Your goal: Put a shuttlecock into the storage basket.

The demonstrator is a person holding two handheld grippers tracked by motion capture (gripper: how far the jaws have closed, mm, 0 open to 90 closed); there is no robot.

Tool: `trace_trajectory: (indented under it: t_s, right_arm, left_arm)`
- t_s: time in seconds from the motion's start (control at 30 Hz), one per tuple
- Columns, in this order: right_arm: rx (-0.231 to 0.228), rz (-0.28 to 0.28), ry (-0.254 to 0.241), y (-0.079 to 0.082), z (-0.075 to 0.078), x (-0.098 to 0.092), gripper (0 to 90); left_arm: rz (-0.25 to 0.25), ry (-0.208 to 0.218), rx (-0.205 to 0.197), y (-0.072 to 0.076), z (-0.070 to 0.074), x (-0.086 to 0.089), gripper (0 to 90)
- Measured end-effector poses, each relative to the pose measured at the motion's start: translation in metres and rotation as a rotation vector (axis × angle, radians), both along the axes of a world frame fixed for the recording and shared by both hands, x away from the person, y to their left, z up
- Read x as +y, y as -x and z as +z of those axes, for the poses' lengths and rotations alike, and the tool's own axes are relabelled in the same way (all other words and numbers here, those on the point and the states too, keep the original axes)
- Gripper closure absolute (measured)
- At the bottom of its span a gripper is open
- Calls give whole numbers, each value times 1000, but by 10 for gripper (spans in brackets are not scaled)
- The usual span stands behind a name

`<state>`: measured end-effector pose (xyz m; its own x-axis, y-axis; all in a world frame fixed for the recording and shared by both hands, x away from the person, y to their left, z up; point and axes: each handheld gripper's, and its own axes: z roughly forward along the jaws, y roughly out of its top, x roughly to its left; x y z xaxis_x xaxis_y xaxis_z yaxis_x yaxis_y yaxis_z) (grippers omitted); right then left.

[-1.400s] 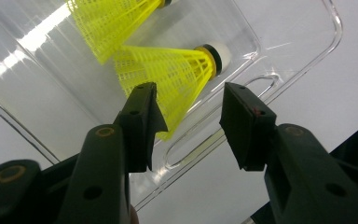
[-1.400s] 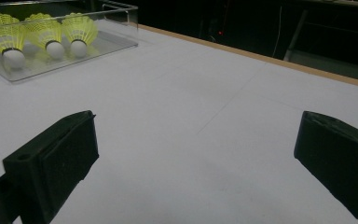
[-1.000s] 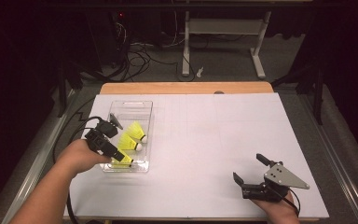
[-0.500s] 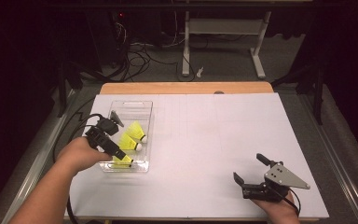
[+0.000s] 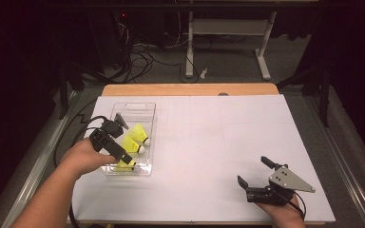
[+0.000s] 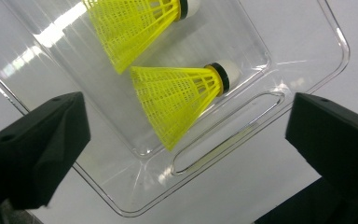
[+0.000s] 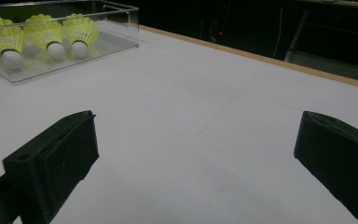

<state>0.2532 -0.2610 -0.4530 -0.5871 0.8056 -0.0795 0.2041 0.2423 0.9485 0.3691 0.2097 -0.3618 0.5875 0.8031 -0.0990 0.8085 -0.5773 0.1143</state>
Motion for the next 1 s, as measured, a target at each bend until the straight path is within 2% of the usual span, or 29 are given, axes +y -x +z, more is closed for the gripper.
trace_trajectory:
  t_s: [0.17, 0.33, 0.4, 0.43, 0.47, 0.5, 0.57, 0.67, 0.77, 0.8, 1.0]
  right_arm:
    - [-1, -1, -2, 0, 0, 0, 3]
    - [-2, 0, -4, 0, 0, 0, 3]
    - [-2, -2, -5, 0, 0, -1, 3]
    - [-2, -1, -6, 0, 0, -1, 3]
    - [-2, 0, -5, 0, 0, -1, 4]
    - [-2, -1, -4, 0, 0, -1, 3]
    - [-2, -1, -6, 0, 0, 0, 3]
    - [-2, 0, -7, 0, 0, -1, 3]
    - [-2, 0, -7, 0, 0, -1, 3]
    - [-2, 1, -6, 0, 0, 0, 3]
    - [-2, 2, -5, 0, 0, 0, 4]
  left_arm:
    - [-6, 9, 4, 0, 0, -2, 2]
    - [-6, 50, 4, 1, -4, -1, 2]
    - [1, 49, 2, 1, -6, 0, 5]
    - [0, 68, -7, 1, -7, 1, 5]
    - [4, 82, -3, 1, -8, 3, 5]
    - [42, 92, 6, 4, -8, 3, 5]
    - [16, 106, -24, 2, -11, 7, 5]
    - [39, 148, -51, 5, -17, 12, 4]
    - [40, 146, -71, 8, -21, 15, 1]
    - [44, 164, -75, 9, -21, 16, 3]
    - [61, 236, -166, 15, -21, 21, 2]
